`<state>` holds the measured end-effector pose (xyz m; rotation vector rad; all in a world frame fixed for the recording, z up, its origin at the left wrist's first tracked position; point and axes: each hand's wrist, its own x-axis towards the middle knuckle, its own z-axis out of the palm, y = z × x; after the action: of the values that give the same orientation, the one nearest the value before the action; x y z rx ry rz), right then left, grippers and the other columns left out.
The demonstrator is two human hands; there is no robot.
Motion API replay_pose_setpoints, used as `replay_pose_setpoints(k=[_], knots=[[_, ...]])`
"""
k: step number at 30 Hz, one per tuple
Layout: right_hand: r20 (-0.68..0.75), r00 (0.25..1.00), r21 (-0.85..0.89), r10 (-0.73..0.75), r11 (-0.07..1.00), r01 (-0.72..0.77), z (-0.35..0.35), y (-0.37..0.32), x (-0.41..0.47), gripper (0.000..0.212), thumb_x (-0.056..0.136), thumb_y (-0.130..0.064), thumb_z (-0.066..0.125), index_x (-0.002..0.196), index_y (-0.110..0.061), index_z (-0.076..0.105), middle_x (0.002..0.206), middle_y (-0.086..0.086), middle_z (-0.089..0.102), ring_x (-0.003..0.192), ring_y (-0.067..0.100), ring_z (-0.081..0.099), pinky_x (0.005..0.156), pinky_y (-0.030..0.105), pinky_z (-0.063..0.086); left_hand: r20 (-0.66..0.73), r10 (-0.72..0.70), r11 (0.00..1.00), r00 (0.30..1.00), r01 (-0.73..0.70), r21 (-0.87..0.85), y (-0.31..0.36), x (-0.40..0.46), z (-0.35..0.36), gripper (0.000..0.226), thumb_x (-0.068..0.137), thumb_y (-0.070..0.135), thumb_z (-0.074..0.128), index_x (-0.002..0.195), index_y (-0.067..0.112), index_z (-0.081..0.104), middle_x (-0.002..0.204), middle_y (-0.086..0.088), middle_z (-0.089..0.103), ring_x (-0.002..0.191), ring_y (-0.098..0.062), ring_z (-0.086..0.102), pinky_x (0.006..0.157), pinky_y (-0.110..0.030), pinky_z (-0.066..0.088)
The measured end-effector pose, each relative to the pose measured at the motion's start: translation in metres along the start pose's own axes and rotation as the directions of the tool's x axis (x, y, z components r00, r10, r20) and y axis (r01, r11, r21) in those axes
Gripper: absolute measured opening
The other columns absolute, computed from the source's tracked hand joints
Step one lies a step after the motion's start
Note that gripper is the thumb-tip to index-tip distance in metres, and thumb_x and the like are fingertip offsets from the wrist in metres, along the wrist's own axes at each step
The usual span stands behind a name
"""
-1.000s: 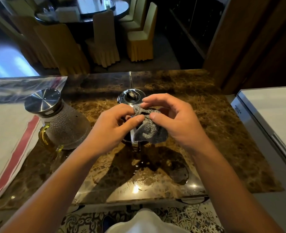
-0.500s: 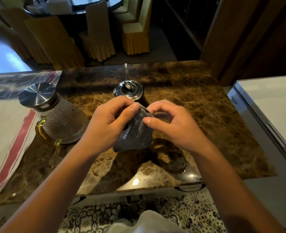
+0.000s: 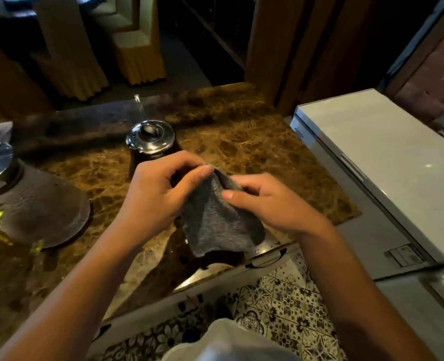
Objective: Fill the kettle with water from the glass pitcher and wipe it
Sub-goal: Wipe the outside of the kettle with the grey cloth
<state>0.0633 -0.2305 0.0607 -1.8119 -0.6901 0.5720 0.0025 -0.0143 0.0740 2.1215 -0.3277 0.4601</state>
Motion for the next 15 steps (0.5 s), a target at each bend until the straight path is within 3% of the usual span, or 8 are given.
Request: replay_pose_setpoints(k=[2, 4, 7, 9, 12, 15], knots=[[-0.03, 0.999, -0.011, -0.024, 1.0, 0.024, -0.007, 0.008, -0.005, 0.017, 0.104, -0.013, 0.06, 0.093, -0.014, 0.074, 0.083, -0.004, 0.071, 0.081, 0.01, 0.066, 0.075, 0.032, 0.051, -0.015, 0.022, 0.998, 1.0, -0.021, 0.057, 0.003, 0.004, 0.005, 0.007, 0.097, 0.028, 0.067, 0.102, 0.026, 0.072, 0.095, 0.023, 0.069, 0.091, 0.007, 0.067, 0.077, -0.006, 0.046], [-0.139, 0.989, 0.056, -0.046, 0.997, 0.055, -0.018, 0.012, -0.008, 0.017, 0.101, -0.009, 0.063, 0.096, -0.018, 0.077, 0.084, -0.006, 0.072, 0.082, 0.01, 0.068, 0.075, 0.029, 0.054, -0.014, 0.014, 0.994, 1.0, -0.013, 0.105, 0.004, 0.009, 0.006, 0.011, 0.093, 0.035, 0.069, 0.1, 0.028, 0.073, 0.094, 0.022, 0.069, 0.09, 0.005, 0.067, 0.076, -0.008, 0.048], [-0.354, 0.926, 0.03, -0.132, 0.988, 0.152, -0.048, 0.018, -0.005, 0.025, 0.095, -0.004, 0.069, 0.094, -0.028, 0.077, 0.087, -0.018, 0.077, 0.086, -0.002, 0.069, 0.079, 0.017, 0.053, 0.131, -0.08, 0.963, 0.988, 0.042, 0.268, 0.0, 0.024, 0.008, 0.036, 0.086, 0.057, 0.063, 0.099, 0.027, 0.077, 0.09, 0.017, 0.071, 0.085, -0.001, 0.067, 0.074, -0.024, 0.055], [-0.416, 0.894, -0.009, -0.165, 0.984, 0.177, -0.07, 0.026, 0.001, 0.026, 0.093, -0.004, 0.071, 0.091, -0.029, 0.077, 0.084, -0.021, 0.076, 0.084, -0.005, 0.067, 0.077, 0.013, 0.05, 0.202, -0.134, 0.932, 0.97, 0.054, 0.358, -0.003, 0.036, 0.014, 0.046, 0.082, 0.064, 0.056, 0.101, 0.028, 0.077, 0.091, 0.015, 0.07, 0.085, -0.003, 0.067, 0.075, -0.032, 0.058], [-0.441, 0.884, 0.003, -0.156, 0.984, 0.176, -0.106, 0.042, 0.012, 0.018, 0.091, -0.007, 0.075, 0.089, -0.025, 0.077, 0.081, -0.018, 0.075, 0.081, -0.002, 0.067, 0.073, 0.016, 0.051, 0.123, -0.12, 0.932, 0.985, 0.069, 0.357, -0.01, 0.058, 0.031, 0.033, 0.087, 0.049, 0.061, 0.106, 0.026, 0.075, 0.095, 0.008, 0.069, 0.089, -0.011, 0.066, 0.08, -0.04, 0.058], [-0.444, 0.884, -0.026, -0.146, 0.988, 0.15, -0.137, 0.055, 0.024, 0.013, 0.092, -0.012, 0.075, 0.091, -0.025, 0.077, 0.081, -0.015, 0.075, 0.082, 0.0, 0.067, 0.073, 0.022, 0.054, 0.035, -0.136, 0.966, 0.99, 0.125, 0.228, -0.013, 0.079, 0.053, 0.019, 0.098, 0.045, 0.057, 0.101, 0.031, 0.07, 0.096, 0.008, 0.066, 0.091, -0.009, 0.065, 0.081, -0.028, 0.053]])
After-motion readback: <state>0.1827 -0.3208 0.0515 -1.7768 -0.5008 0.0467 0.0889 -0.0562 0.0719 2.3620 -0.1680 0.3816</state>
